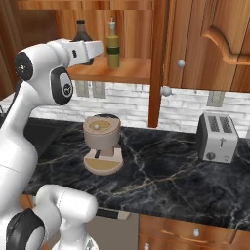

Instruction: Move the oil and vinegar bottle and syrup bottle from the cabinet to the dining counter.

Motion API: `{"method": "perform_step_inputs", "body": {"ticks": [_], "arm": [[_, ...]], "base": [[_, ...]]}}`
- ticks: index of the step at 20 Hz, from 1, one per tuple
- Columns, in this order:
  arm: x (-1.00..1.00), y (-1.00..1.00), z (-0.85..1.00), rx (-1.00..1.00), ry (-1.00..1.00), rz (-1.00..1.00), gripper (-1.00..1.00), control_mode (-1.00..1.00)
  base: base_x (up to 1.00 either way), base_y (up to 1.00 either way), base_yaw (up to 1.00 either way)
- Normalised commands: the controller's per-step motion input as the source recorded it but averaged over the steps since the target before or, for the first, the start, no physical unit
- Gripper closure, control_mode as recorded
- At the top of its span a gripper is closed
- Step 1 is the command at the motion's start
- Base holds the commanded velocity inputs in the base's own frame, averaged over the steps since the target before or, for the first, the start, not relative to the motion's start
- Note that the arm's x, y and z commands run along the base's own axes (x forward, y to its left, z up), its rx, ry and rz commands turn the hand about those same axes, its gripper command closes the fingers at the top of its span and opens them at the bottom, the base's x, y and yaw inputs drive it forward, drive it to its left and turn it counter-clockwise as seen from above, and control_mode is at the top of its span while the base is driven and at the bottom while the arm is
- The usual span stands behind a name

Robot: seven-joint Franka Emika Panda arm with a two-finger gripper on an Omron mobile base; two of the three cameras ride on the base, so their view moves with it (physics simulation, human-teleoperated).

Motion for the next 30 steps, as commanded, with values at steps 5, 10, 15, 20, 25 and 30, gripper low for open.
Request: {"method": "perform_step_inputs", "body": {"ticks": [5,10,15,20,25,30], "arm": [[0.16,0.0,0.0,0.0,0.04,0.0,-1.0,-1.0],[0.19,0.02,0.0,0.0,0.02,0.0,-1.0,-1.0],[0.31,0.15,0.0,0.0,0.0,0.0,-1.0,-1.0],[0.25,0.02,0.0,0.0,0.02,0.0,-1.0,-1.0],[0.23,-0.01,0.0,0.03,0.04,0.0,-1.0,-1.0],[0.23,0.0,0.0,0.05,0.07,0.0,-1.0,-1.0]], "base": [[0.0,0.0,0.0],[0.0,0.0,0.0],[0.0,0.0,0.0],[0.0,0.0,0.0],[0.0,0.0,0.0],[0.0,0.0,0.0]]}}
